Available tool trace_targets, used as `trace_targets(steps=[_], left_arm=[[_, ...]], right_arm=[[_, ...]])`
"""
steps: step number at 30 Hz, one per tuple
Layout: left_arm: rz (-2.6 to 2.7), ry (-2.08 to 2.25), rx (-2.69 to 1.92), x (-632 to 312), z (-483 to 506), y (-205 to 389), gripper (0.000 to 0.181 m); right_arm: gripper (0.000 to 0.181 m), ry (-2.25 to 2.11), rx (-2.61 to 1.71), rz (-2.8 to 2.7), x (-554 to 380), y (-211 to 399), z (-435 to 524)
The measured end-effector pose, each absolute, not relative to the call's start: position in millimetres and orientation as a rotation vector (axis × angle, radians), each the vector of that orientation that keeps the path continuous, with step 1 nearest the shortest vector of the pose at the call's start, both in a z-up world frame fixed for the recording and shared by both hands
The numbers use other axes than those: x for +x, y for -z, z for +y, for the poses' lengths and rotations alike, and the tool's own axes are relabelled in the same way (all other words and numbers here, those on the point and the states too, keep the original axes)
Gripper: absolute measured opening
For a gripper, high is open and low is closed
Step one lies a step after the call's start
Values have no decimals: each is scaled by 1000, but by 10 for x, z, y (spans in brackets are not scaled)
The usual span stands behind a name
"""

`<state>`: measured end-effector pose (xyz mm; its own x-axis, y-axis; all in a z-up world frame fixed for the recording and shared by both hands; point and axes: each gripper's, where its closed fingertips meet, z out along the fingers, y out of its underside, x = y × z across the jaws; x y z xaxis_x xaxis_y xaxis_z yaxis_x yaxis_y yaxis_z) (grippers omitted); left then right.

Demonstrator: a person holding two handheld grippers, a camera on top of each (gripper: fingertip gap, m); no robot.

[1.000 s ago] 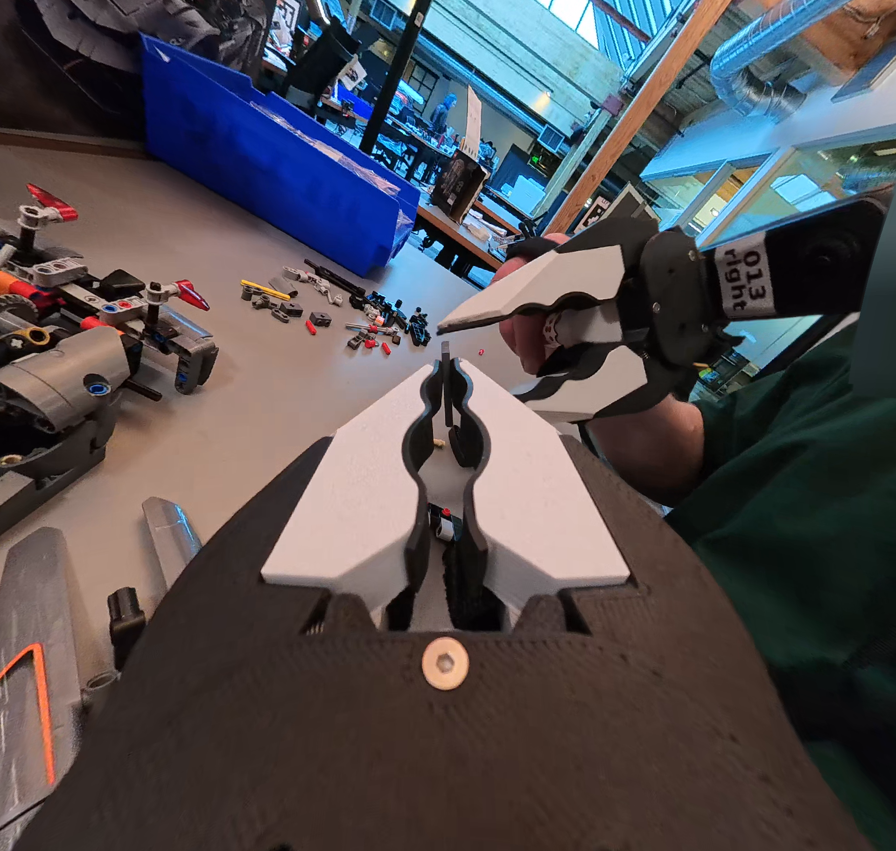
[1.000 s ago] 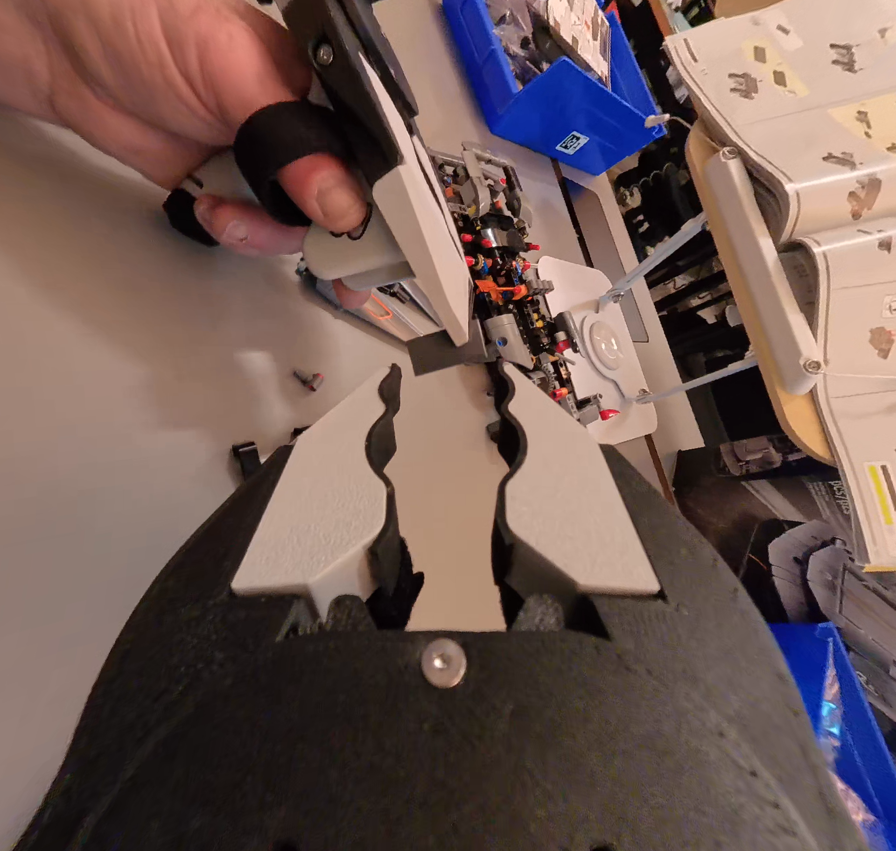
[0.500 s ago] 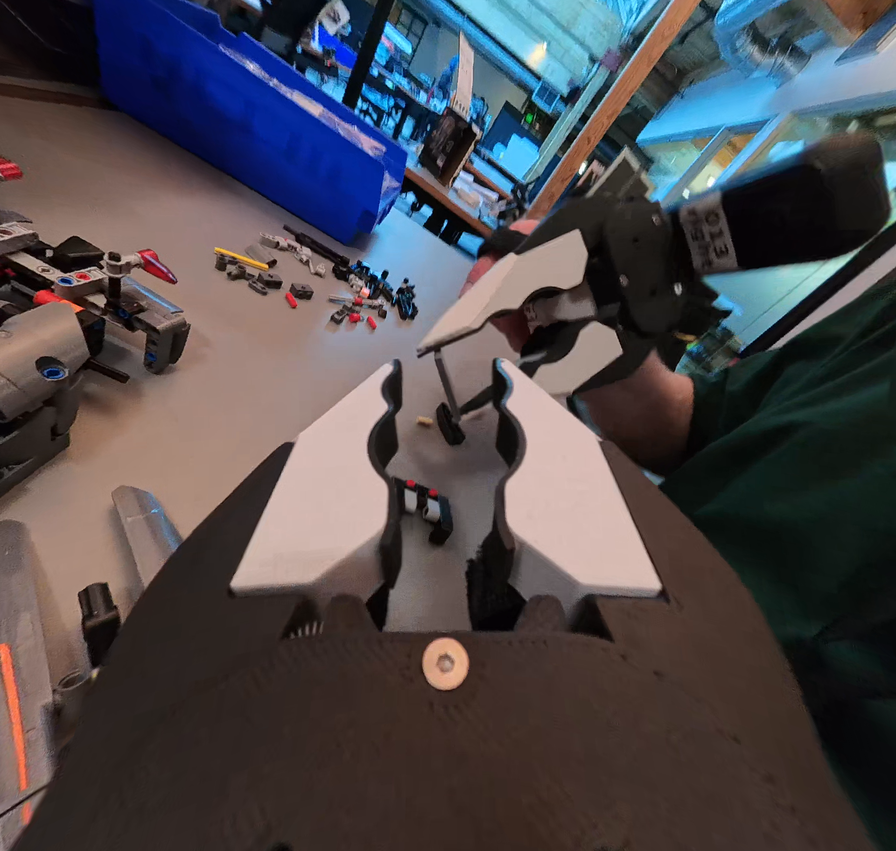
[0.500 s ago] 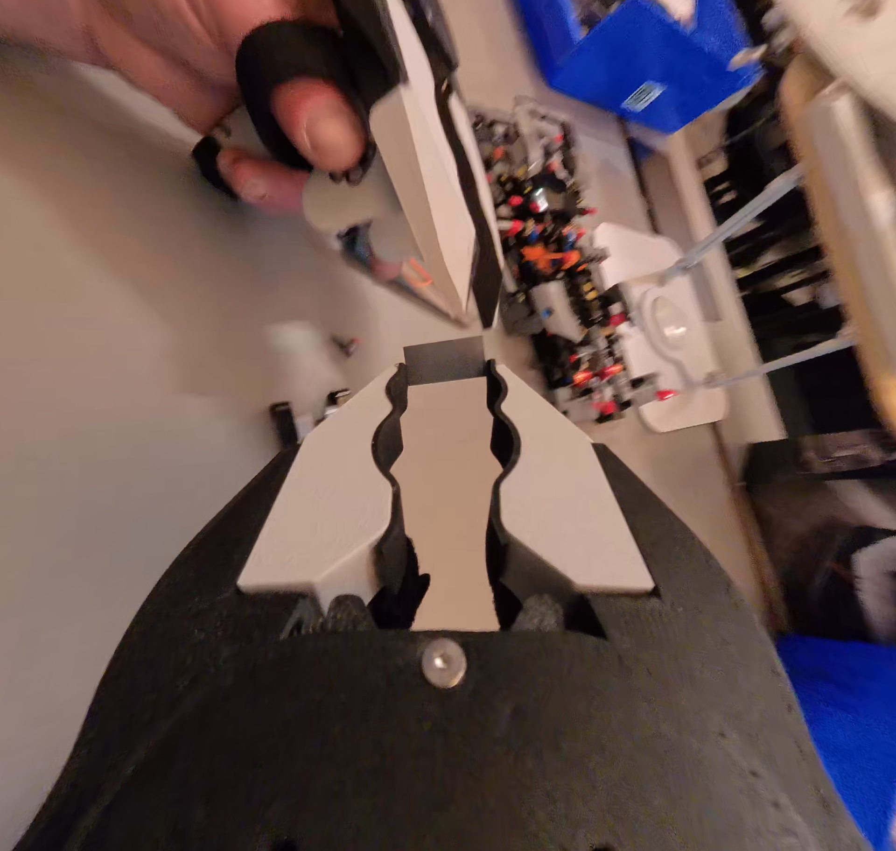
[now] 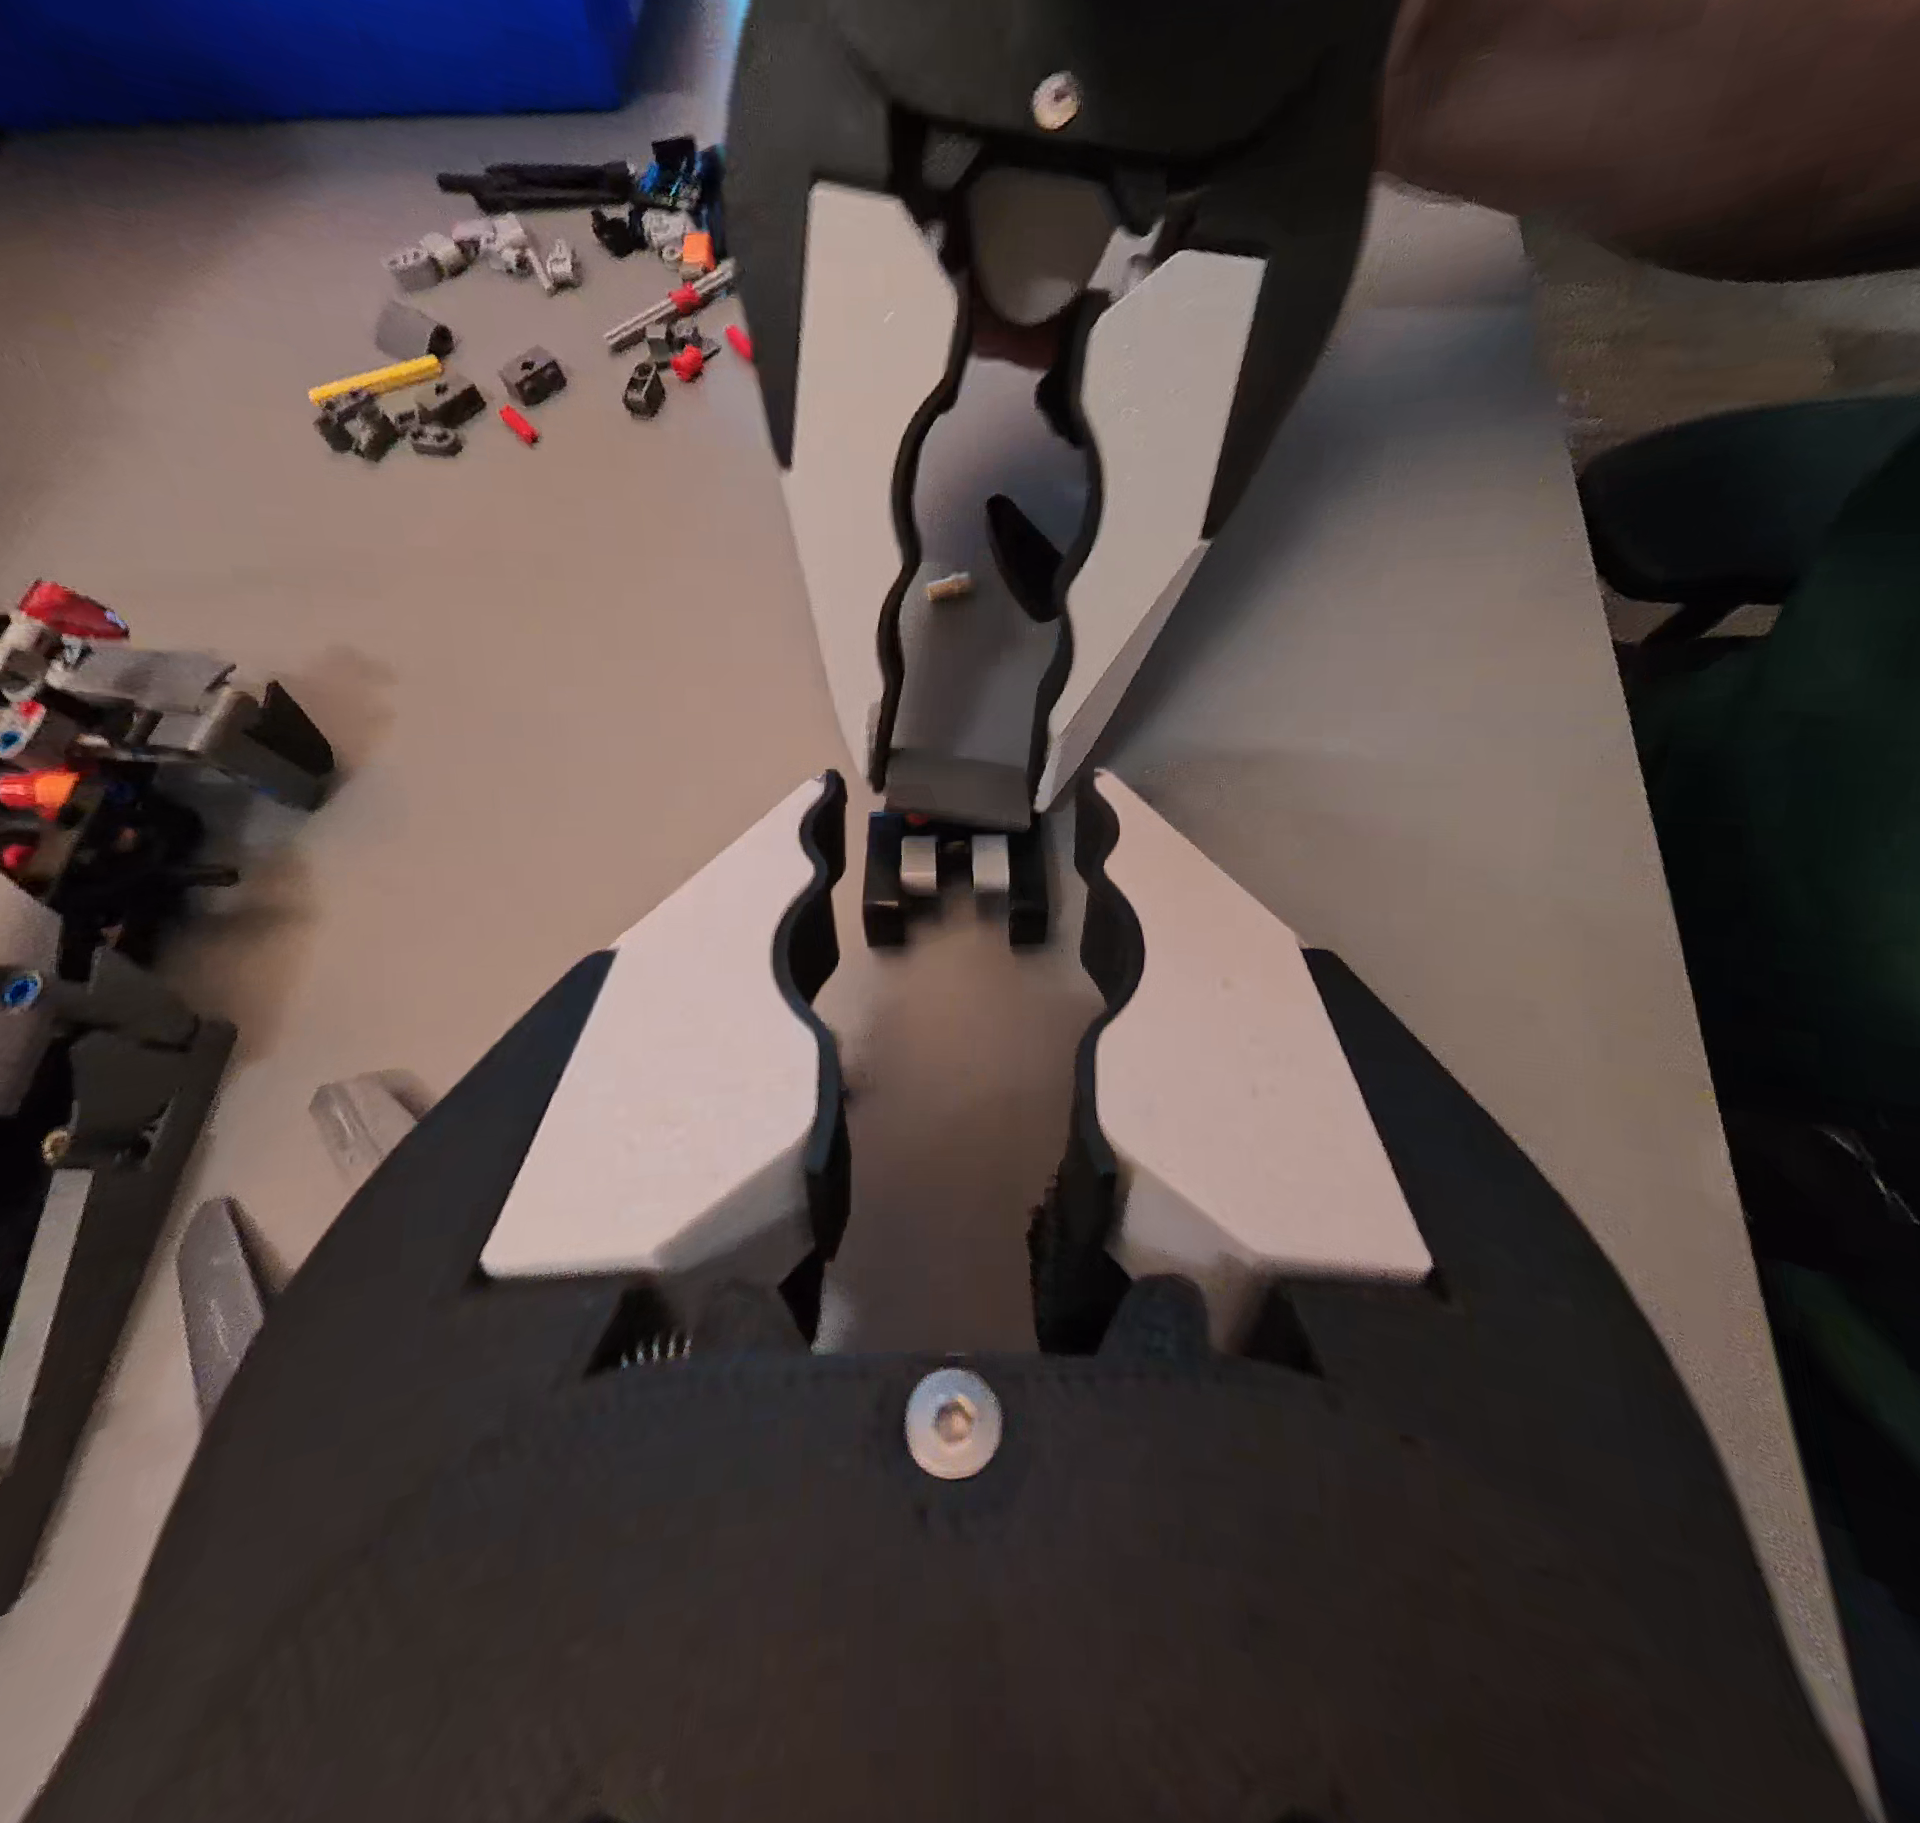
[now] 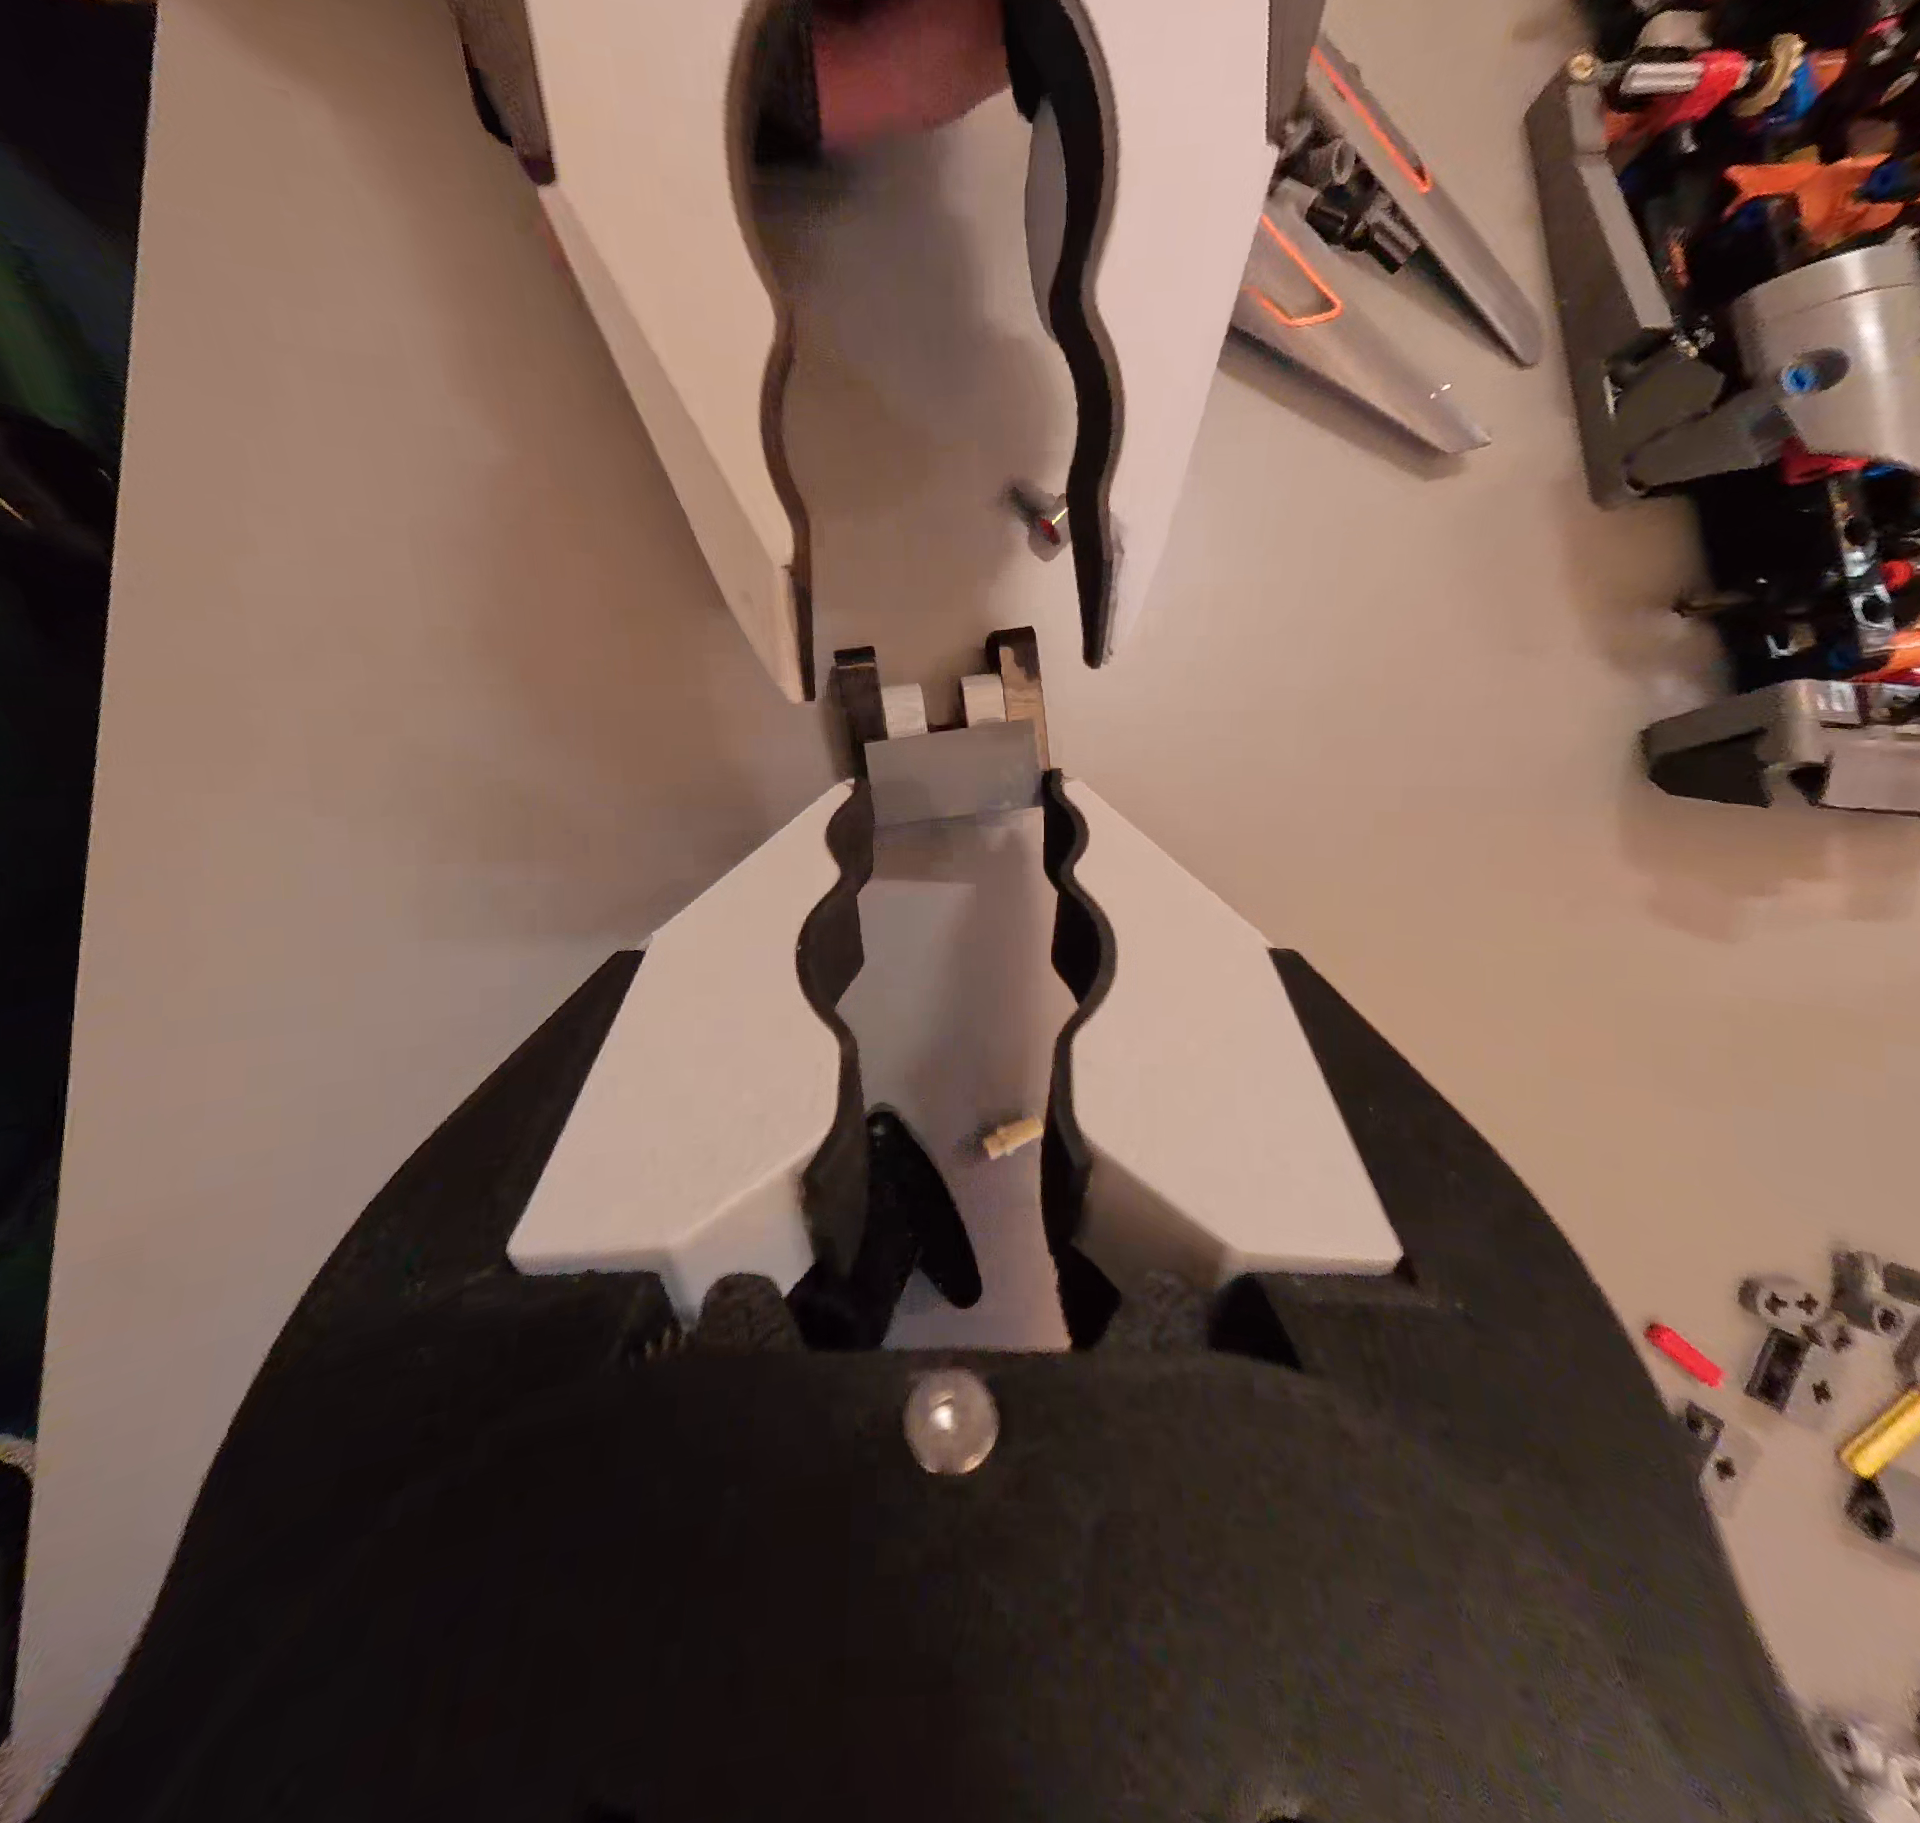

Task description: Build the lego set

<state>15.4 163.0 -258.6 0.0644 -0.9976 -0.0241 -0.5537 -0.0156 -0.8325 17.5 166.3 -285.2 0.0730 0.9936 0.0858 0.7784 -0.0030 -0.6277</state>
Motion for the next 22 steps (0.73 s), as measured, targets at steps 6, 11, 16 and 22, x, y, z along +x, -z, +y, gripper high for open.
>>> trace_targets(steps=[6,11,16,22], left_arm=[[1681,725,-1584,186,1552,2690,29],[1765,637,-1562,213,1514,2828,23],[1773,623,-1578,202,1531,2874,19],[1770,620,-1580,207,1539,2871,18]], right_arm=[[31,-608,-1830,-1780,133,2886,1666],[31,-640,-1834,-1799,115,2891,1646],[31,-627,-1846,-1804,94,2901,1655],[35,-558,-1861,-1792,128,2880,1671]])
